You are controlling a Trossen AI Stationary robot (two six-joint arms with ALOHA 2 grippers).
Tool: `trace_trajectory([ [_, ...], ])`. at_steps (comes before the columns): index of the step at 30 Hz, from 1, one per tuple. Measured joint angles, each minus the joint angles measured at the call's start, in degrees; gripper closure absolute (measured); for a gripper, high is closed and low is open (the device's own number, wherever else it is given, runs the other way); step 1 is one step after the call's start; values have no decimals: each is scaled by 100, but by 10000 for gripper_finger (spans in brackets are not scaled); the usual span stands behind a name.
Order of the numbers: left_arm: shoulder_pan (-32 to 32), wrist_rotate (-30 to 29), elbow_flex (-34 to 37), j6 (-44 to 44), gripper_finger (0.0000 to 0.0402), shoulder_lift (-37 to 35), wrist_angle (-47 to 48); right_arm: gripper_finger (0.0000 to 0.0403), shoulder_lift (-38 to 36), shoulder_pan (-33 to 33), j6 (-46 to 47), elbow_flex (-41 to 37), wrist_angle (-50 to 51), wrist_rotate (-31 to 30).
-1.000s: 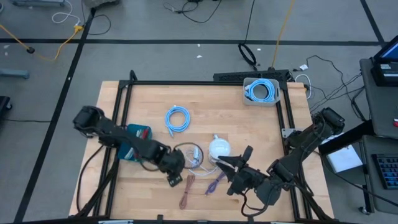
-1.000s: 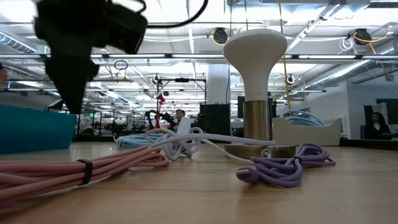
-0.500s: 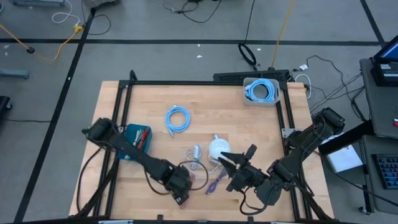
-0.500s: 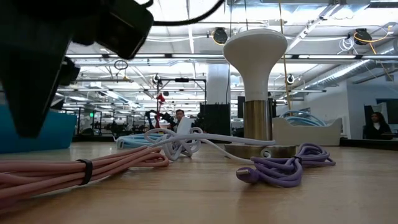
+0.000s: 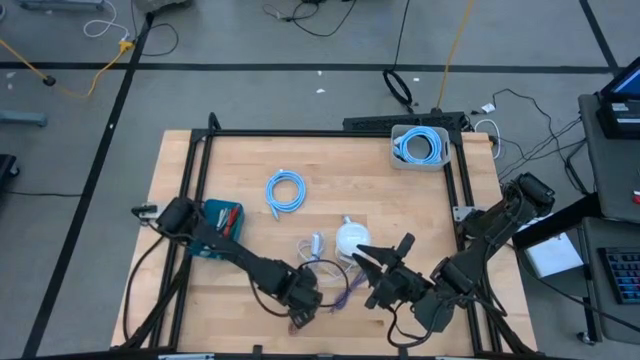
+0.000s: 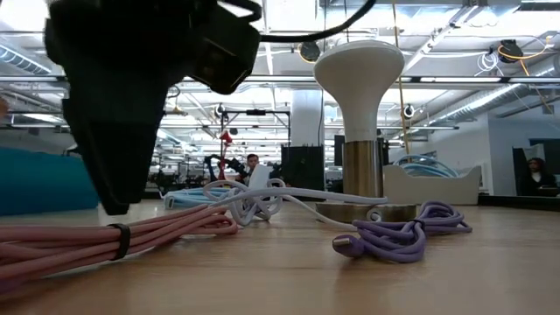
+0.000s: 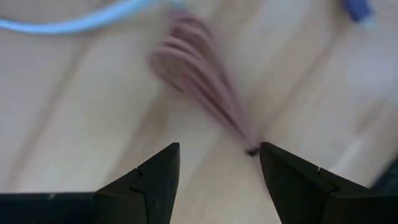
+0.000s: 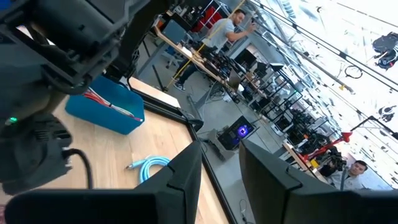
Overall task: Pick & Place USB Port
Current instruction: Put the pink charger cable into the blue bin
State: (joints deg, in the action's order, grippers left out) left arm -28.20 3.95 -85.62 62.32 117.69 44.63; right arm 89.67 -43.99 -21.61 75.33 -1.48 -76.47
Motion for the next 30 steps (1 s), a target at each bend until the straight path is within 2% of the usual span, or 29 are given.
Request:
trace_trajectory([
  [8,129,-188,0,-248,178,26,-35,302,0,0,-35,-2,3,0],
  [13,49,-77,0,-176,178,33,-124,303,0,0,-50,-2,4,0],
  [25,-90,118,-31,-70,179,573,-434,303,0,0,-38,-1,2,-3],
  [28,-94,93,-25,-8,207,567,-352,303,0,0,-45,-2,4,-4],
  [30,-94,77,-20,11,255,547,-407,303,0,0,-48,-1,5,-4],
])
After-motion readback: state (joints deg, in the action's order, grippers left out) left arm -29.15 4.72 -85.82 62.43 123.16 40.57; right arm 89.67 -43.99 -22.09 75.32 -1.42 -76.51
